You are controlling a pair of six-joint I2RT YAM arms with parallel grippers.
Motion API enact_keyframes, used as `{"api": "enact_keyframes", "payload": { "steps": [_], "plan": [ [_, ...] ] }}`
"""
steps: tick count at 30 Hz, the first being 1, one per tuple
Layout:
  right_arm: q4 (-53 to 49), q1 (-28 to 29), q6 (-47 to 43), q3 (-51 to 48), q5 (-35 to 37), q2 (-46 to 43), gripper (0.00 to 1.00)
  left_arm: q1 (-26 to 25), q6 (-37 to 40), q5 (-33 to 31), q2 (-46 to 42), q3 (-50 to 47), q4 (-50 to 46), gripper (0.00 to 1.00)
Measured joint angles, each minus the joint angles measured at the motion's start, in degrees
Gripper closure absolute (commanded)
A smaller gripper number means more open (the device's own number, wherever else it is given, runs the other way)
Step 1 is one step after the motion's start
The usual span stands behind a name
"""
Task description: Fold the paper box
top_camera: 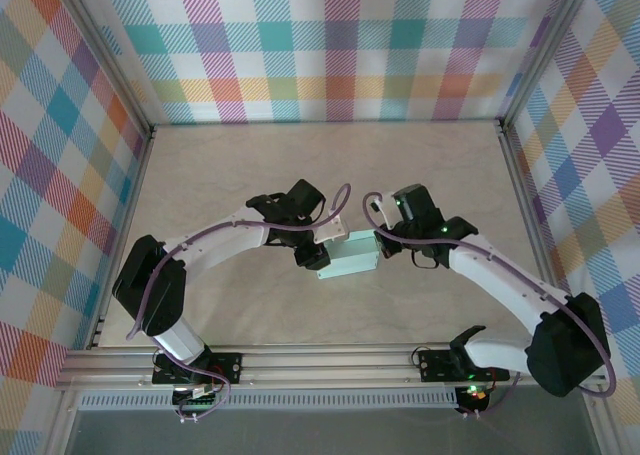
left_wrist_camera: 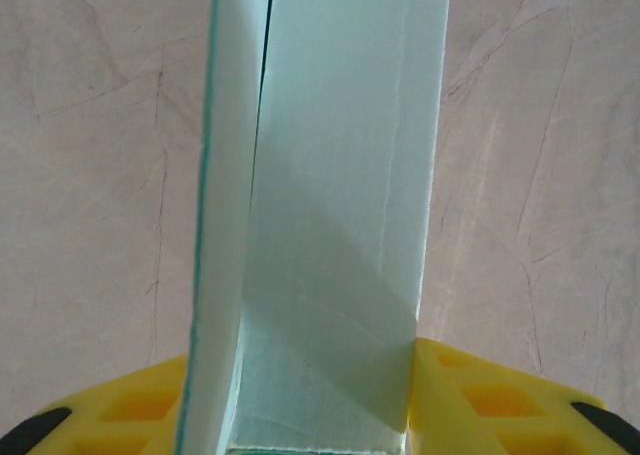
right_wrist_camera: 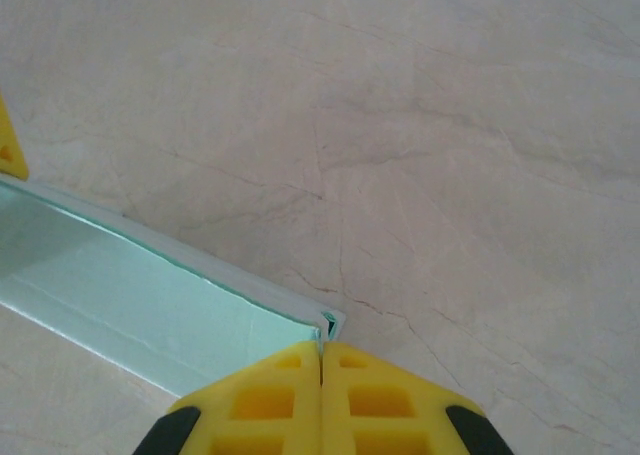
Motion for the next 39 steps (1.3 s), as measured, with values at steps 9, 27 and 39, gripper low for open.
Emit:
{"api": "enact_keyframes", "payload": {
  "steps": [9, 27, 39],
  "plan": [
    [3.3, 3.4, 11.7, -3.0, 8.3, -2.3, 1.00, 0.0, -0.2, 1.0, 0.7, 0.5, 0.7, 0.56],
    [10.1, 9.4, 25.4, -8.5, 21.4, -4.4, 1.00, 0.0, -1.5, 1.3, 1.9, 1.7, 1.3, 0.56],
    [15.9, 10.0, 26.1, -13.3, 22.6, -7.1, 1.00, 0.0, -2.6, 1.2, 2.0, 1.7, 1.6, 0.52]
  ]
}}
